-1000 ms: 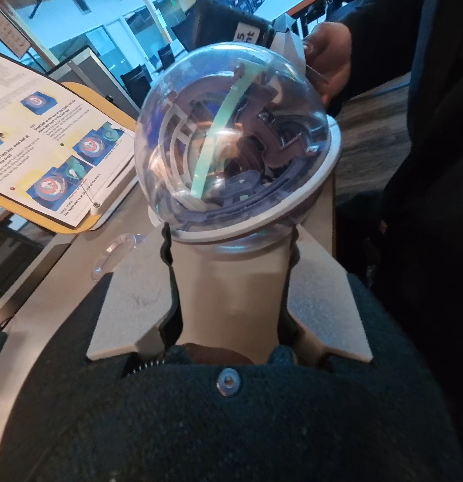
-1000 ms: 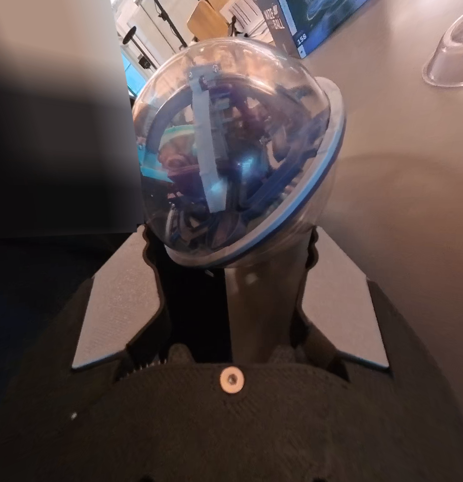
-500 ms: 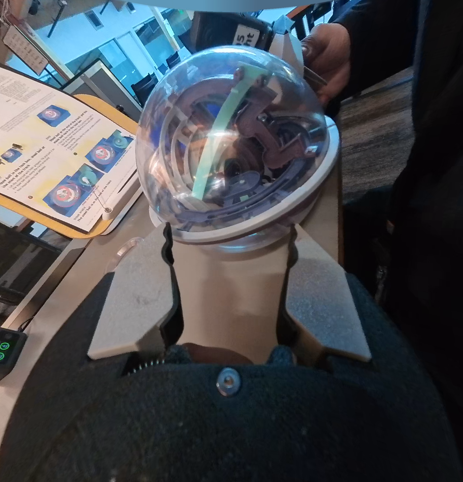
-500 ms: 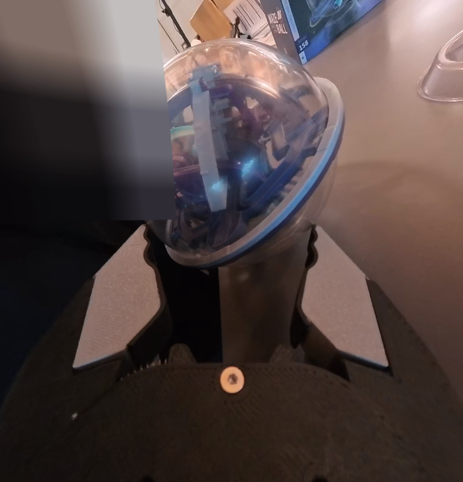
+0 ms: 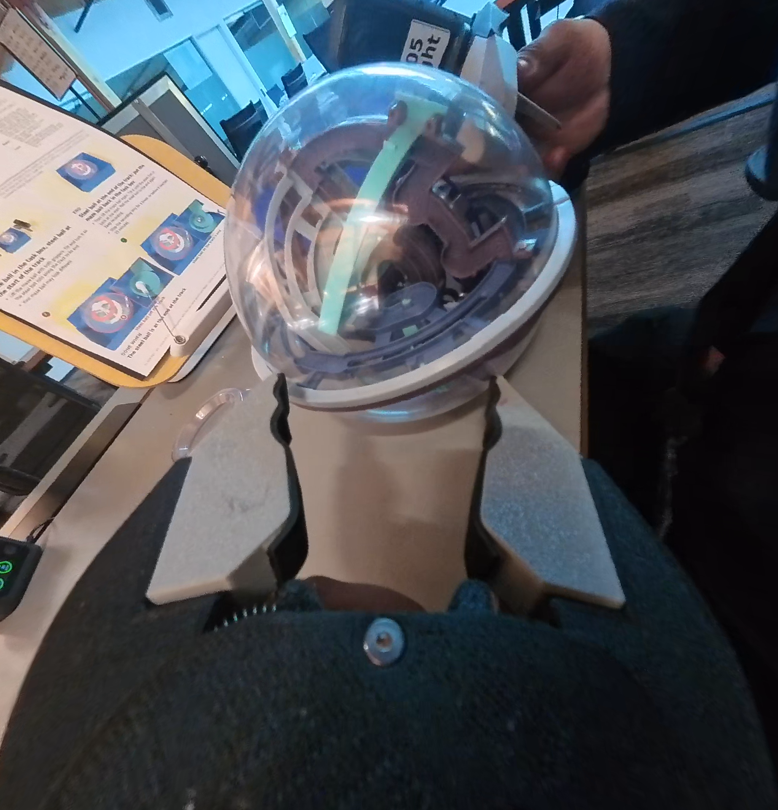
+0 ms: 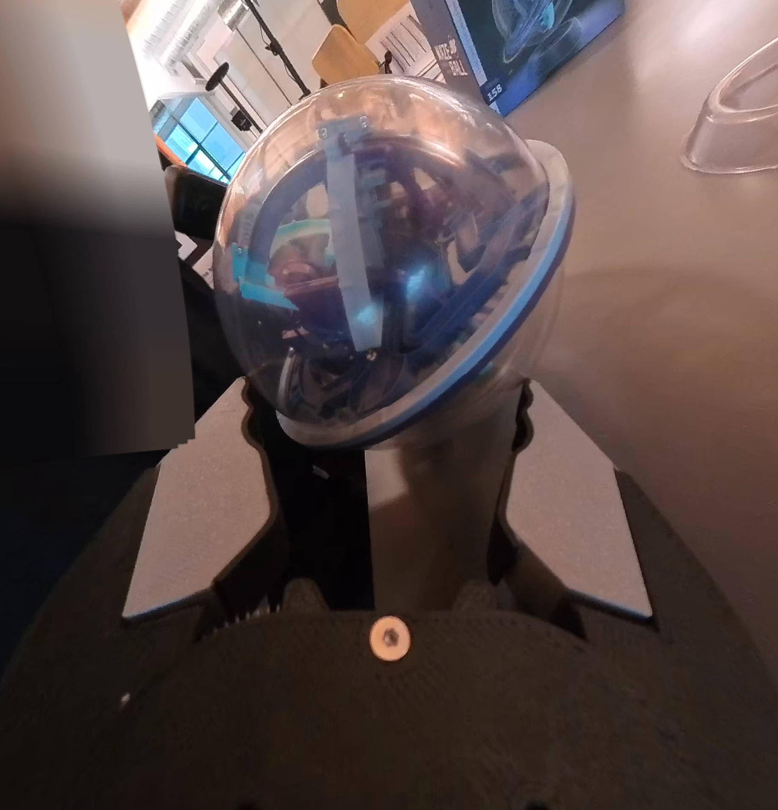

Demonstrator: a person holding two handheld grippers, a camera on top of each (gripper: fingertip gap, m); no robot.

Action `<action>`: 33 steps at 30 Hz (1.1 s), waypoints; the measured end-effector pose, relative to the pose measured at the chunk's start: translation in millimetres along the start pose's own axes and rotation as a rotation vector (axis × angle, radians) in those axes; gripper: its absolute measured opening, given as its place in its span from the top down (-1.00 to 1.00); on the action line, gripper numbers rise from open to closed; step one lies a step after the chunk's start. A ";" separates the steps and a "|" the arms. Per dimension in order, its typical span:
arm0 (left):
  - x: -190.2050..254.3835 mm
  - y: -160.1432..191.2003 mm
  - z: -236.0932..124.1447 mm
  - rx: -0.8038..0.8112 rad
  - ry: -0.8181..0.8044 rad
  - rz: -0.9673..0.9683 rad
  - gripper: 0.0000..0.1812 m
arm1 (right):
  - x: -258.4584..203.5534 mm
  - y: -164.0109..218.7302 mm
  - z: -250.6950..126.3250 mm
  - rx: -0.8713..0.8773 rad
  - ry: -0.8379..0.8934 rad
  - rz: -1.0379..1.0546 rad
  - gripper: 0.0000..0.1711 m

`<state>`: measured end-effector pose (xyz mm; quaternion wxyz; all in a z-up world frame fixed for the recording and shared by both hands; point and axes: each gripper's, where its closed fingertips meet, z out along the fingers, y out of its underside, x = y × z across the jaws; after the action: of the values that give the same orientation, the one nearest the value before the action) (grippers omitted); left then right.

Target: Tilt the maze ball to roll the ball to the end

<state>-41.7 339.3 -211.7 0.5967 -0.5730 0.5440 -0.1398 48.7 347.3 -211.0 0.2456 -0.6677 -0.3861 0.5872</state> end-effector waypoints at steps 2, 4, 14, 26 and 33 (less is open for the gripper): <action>-0.8 0.7 1.4 -0.009 -0.003 -0.009 0.03 | 1.2 -1.3 -0.9 -0.001 0.003 0.004 -0.34; -2.2 1.6 3.0 -0.018 -0.002 -0.027 0.03 | 2.7 -3.0 -1.4 -0.009 0.005 0.024 -0.35; -3.9 4.7 6.0 -0.049 -0.003 -0.065 0.03 | 5.0 -5.8 -2.4 -0.022 0.024 0.036 -0.34; -6.5 2.3 3.3 -0.061 0.028 -0.138 -0.06 | 2.3 -5.1 5.5 -0.035 -0.020 0.191 -0.33; -15.1 15.0 12.1 -0.111 -0.022 -0.147 -0.18 | 8.3 -10.9 10.7 -0.076 0.054 0.174 -0.31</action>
<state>-44.4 362.2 -219.8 0.5580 -0.6451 0.5010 -0.1465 35.9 358.9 -209.5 0.1784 -0.7233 -0.3419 0.5728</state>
